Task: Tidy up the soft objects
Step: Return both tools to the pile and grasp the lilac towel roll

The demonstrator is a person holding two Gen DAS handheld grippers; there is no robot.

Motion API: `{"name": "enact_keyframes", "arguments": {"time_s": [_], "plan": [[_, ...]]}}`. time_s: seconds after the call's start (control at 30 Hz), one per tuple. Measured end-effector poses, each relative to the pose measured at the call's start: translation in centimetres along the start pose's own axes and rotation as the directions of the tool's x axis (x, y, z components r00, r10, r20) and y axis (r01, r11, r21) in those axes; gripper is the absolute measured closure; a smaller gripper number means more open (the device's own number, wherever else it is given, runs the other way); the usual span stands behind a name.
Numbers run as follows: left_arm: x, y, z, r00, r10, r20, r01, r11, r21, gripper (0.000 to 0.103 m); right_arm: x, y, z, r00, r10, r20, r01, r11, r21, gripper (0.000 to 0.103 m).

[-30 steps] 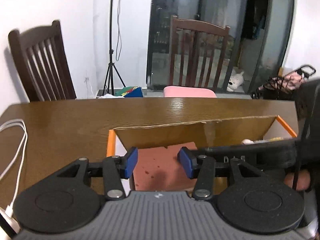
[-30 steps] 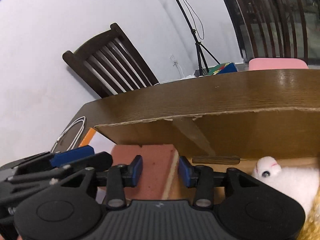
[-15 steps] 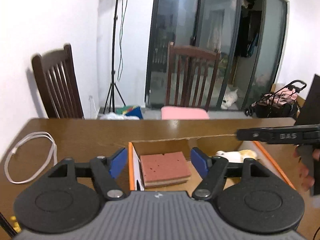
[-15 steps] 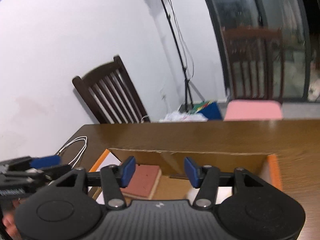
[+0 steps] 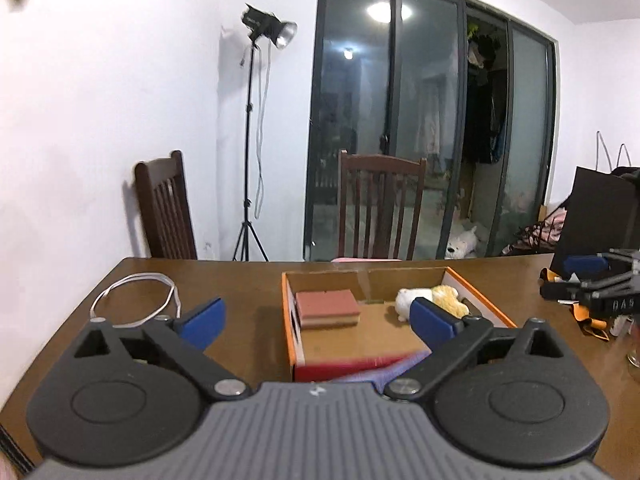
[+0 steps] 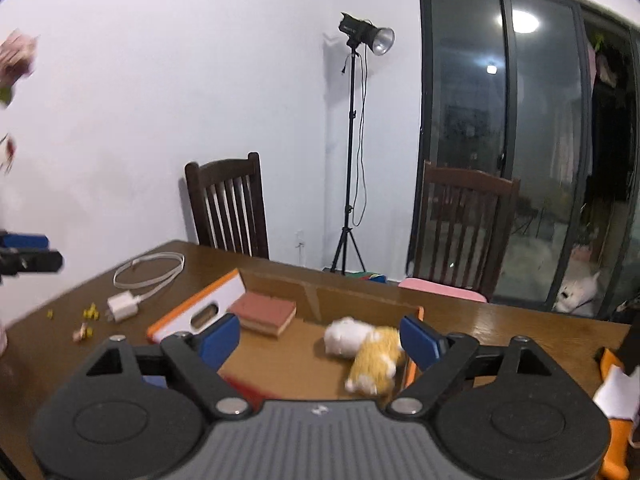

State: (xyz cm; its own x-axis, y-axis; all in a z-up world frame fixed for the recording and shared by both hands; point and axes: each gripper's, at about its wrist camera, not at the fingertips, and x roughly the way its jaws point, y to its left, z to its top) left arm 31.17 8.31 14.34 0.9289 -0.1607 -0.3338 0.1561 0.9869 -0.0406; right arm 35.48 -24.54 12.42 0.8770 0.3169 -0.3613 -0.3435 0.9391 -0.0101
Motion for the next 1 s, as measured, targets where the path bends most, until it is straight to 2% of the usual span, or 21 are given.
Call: {"name": "enact_keyframes", "arguments": {"time_s": [0.13, 0.23, 0.37, 0.47, 0.53, 0.63, 0.73, 0.8, 0.93, 1.0], "plan": [[-3.9, -0.9, -4.9, 1.000, -0.008, 0.020, 0.008, 1.000, -0.015, 0.000, -3.7, 2.3, -4.9, 0.999, 0.037, 0.029, -0.038, 0.999, 0.023, 0.008], [-5.8, -1.7, -8.6, 1.000, -0.018, -0.015, 0.018, 0.999, -0.039, 0.000, -6.1, 4.0, -8.8, 0.997, 0.068, 0.028, -0.069, 0.996, 0.059, 0.007], [-7.9, -2.6, -12.7, 0.996, -0.066, -0.065, 0.061, 0.995, -0.081, 0.000, -9.1, 5.8, -13.2, 0.997, 0.063, 0.037, -0.066, 0.993, 0.099, 0.005], [-8.2, -3.5, -13.7, 0.993, -0.064, -0.099, 0.062, 0.998, -0.023, 0.000, -10.0, 5.9, -15.1, 0.995, 0.095, -0.025, -0.091, 0.988, 0.126, 0.006], [-7.8, -3.9, -13.6, 0.992, -0.076, -0.103, 0.076, 0.997, -0.002, 0.000, -10.1, 6.0, -15.3, 0.996, 0.076, -0.037, -0.072, 0.992, 0.101, 0.007], [-6.6, -4.8, -13.6, 0.985, -0.128, -0.114, 0.124, 0.992, -0.038, 0.000, -9.0, 5.7, -15.5, 0.997, 0.055, -0.045, -0.048, 0.988, 0.145, 0.010], [-5.2, -6.0, -14.2, 0.971, -0.192, -0.145, 0.180, 0.979, -0.093, 0.000, -7.5, 5.1, -16.1, 0.993, 0.078, -0.085, -0.062, 0.982, 0.177, 0.021], [-4.2, -7.4, -14.8, 0.953, -0.248, -0.175, 0.232, 0.967, -0.110, 0.000, -6.3, 4.7, -16.2, 0.991, 0.087, -0.099, -0.067, 0.979, 0.191, 0.030], [-1.8, -10.2, -15.5, 0.918, -0.325, -0.227, 0.306, 0.945, -0.115, 0.001, -4.2, 3.3, -16.3, 0.987, 0.112, -0.113, -0.083, 0.968, 0.238, 0.038], [-0.6, -11.3, -15.8, 0.905, -0.343, -0.250, 0.326, 0.939, -0.110, 0.014, -3.0, 2.9, -16.2, 0.985, 0.126, -0.122, -0.092, 0.963, 0.253, 0.043]]}}
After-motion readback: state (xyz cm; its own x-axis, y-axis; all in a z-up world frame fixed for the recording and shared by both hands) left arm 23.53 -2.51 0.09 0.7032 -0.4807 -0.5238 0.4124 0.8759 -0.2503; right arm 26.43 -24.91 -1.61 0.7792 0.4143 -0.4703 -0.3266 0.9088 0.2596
